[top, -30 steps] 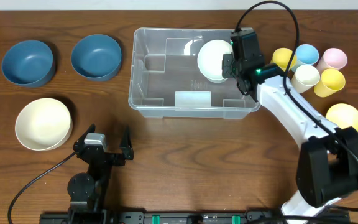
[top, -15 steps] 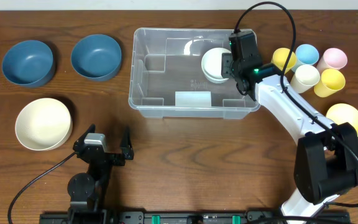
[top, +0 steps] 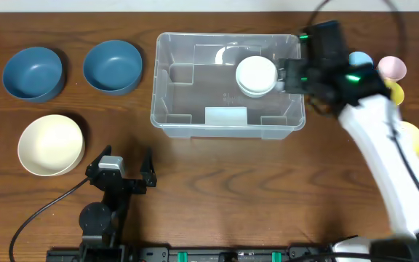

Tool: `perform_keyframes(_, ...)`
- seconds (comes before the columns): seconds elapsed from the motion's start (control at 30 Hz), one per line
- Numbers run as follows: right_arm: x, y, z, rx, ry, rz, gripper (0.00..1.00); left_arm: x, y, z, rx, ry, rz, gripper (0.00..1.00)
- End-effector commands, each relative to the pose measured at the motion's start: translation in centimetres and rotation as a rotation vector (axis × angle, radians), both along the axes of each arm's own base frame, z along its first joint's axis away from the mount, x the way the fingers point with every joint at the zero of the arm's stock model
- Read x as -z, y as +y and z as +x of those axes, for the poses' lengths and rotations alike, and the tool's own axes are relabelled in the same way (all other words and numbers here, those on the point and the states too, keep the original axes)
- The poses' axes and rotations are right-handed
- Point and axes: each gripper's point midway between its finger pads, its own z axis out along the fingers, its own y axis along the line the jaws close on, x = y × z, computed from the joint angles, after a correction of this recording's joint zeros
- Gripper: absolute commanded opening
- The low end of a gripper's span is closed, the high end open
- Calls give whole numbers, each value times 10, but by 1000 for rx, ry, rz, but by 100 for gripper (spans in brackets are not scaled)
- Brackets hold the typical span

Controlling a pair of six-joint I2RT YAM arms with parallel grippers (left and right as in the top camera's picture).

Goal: Pack container
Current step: 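Move the right gripper to the yellow bowl and grasp its rim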

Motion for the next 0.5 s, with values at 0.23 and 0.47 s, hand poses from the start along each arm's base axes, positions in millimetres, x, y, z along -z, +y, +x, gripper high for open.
perform_keyframes(0.23, -15, -151, -88, 565, 134, 76, 88, 15, -1, -1, 6, 47, -1, 98)
perform_keyframes(0.47, 28, -218, -128, 854, 246, 112, 90, 15, -1, -1, 6, 47, -1, 98)
